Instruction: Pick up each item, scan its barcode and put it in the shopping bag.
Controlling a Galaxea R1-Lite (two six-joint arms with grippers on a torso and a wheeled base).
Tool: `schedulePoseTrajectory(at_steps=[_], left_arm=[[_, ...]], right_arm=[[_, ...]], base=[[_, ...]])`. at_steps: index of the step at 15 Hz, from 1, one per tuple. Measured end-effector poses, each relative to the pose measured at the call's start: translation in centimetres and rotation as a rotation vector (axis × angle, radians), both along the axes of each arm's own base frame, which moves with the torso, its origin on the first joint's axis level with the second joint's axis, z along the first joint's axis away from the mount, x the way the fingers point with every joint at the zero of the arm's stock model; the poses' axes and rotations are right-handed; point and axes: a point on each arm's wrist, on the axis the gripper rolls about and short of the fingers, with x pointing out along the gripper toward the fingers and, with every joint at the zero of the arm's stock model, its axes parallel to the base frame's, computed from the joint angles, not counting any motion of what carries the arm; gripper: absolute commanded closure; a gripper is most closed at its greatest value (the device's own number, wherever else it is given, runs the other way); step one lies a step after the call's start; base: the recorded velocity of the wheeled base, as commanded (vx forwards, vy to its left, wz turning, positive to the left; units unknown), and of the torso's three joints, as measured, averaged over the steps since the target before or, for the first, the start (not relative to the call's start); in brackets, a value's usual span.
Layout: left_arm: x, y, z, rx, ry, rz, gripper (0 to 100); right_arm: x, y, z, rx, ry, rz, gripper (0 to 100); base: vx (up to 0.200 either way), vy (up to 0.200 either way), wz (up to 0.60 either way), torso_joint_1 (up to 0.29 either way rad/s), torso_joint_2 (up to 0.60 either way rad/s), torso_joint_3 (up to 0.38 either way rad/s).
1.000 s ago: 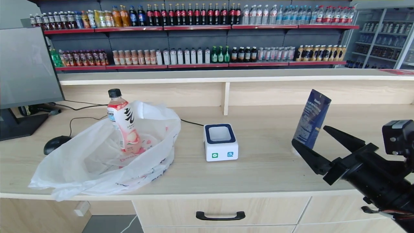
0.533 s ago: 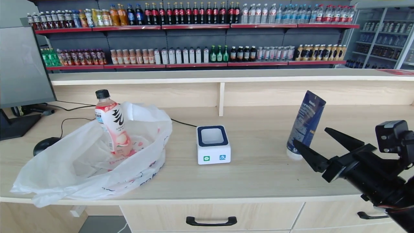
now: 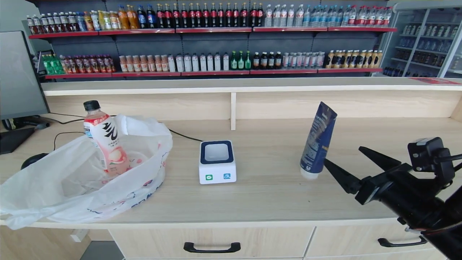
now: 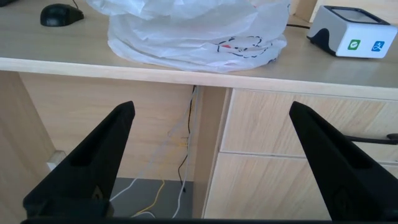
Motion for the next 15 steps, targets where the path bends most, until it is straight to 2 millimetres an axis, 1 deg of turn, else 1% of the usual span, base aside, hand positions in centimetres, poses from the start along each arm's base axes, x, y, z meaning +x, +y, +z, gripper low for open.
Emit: schedulePoseTrajectory(at_steps=[2,4,6,11,15], left_arm=[[0.0,0.0,0.0,0.003,-0.001,0.0,0],[0.0,0.0,0.0,0.003,-0.001,-0.001,0],[0.0,0.0,0.0,0.003,-0.001,-0.001,0],[0.0,0.0,0.0,0.003,-0.001,-0.001,0],[0.0,0.0,0.0,0.003,-0.001,-0.001,0]], right_arm=[[1.0,0.3,-0.6,-0.011,0.024,-0.001,0],[2.3,0.2,-1.4,-0.025,0.049,-0.026,0],[2.9,0.2,-1.8,-0.034,0.063,-0.034,0],[4.2,0.7,-1.9,-0.038,0.052,-0.031,0],[6.0,1.3,-1.8,-0.029,0.025,-0.036,0]], base=[[0.0,0.0,0.0,0.0,0.0,0.0],[0.0,0.0,0.0,0.0,0.0,0.0],[0.0,0.0,0.0,0.0,0.0,0.0],[0.0,0.0,0.0,0.0,0.0,0.0],[0.0,0.0,0.0,0.0,0.0,0.0]])
